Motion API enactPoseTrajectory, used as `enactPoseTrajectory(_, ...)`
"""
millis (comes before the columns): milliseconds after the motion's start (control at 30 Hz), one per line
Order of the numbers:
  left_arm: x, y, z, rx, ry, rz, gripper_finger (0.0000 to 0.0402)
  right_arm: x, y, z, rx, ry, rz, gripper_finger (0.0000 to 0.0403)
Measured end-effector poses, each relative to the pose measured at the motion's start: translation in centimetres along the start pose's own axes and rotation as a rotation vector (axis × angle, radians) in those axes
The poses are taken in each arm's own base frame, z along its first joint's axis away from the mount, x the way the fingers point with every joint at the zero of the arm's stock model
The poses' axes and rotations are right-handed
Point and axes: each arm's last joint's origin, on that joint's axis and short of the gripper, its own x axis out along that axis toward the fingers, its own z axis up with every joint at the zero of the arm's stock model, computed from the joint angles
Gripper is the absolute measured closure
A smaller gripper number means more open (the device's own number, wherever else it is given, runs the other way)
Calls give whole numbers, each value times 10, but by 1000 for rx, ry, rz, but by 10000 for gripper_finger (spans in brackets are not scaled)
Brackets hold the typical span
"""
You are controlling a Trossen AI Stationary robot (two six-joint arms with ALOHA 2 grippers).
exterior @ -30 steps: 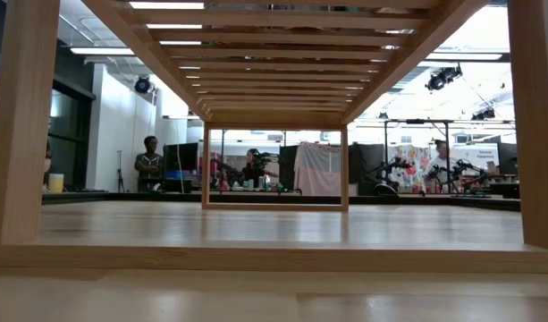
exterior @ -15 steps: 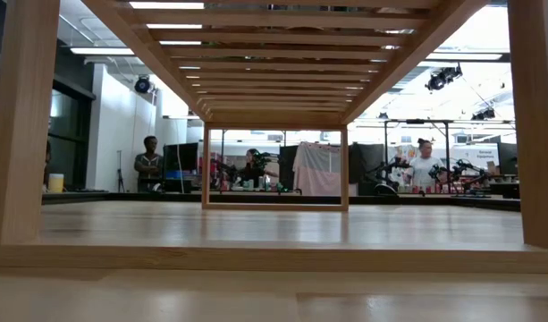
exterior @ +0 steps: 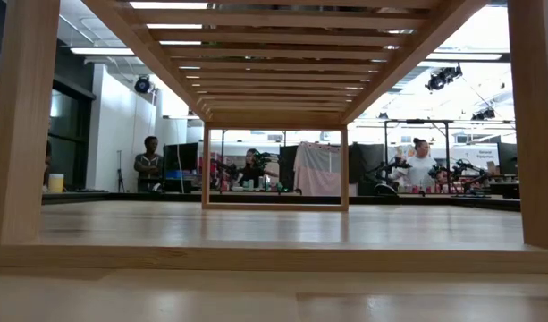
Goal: Place canned beverage on shelf
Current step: Adjust the soda cans
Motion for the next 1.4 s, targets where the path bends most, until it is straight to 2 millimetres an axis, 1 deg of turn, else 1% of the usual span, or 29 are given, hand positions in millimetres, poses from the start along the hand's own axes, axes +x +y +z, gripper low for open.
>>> enactPoseTrajectory(300,-1,-1,-2,9,11,0,172,0,0,0,7,-4,2,96)
enactPoseTrajectory(467,-1,0,-3,16,20,7,124,0,0,0,7,-4,2,96)
enactPoseTrajectory(567,-1,0,-3,11,20,8,111,0,1,0,8,-4,2,96)
enactPoseTrajectory(1167,-3,0,2,-8,-2,4,109,0,1,0,8,0,4,96)
enactPoseTrajectory(1400,-6,-3,11,13,-68,-13,108,0,1,1,15,-2,7,96)
